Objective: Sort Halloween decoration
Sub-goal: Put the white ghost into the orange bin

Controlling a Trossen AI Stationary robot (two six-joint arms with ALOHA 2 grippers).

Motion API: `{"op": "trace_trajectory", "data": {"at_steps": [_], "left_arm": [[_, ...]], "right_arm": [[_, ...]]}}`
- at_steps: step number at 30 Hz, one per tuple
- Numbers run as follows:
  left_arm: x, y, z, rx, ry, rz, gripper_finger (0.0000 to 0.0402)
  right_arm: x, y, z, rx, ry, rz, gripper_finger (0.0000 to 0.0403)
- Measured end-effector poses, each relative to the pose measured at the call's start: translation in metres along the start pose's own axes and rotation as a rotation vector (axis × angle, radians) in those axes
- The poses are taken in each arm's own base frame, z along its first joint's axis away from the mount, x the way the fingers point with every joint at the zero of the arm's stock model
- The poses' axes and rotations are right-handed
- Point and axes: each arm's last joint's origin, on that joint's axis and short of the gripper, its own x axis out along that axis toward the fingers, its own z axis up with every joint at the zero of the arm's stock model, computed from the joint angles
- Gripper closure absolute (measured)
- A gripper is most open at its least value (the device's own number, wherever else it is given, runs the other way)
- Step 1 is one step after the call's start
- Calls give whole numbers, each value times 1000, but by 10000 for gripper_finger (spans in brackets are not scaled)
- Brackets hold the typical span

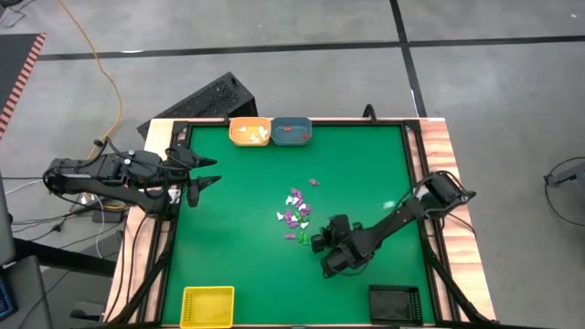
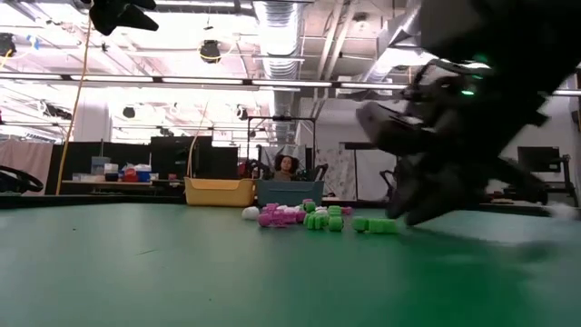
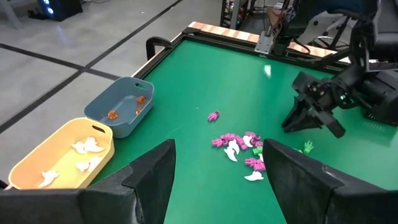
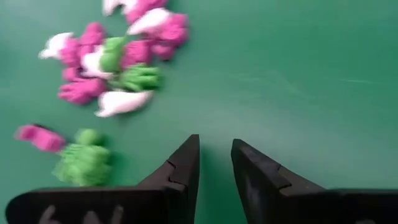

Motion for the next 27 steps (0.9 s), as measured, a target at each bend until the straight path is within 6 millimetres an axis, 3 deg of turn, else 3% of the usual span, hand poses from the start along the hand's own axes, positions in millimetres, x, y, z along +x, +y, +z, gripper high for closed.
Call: {"op": "trace_trajectory", "data": {"at_steps": [7, 12, 15, 21, 27], "left_arm": [[0, 0, 0, 1, 0, 1, 170], [0, 0, 0, -1, -3, 0, 170], [0, -2, 2, -10, -10, -45, 170], [0, -4, 5, -23, -31, -104, 170], [0, -5, 9, -59, -64, -123, 170]], "right_arm": [[-23, -5, -3, 57, -131, 49, 285], [-56, -4, 16, 111, -231, 160, 285], [-83, -12, 42, 151, -177, 164, 285], [-131, -33, 115, 174, 18, 118, 285], [-142, -57, 170, 96, 243, -157, 312]]}}
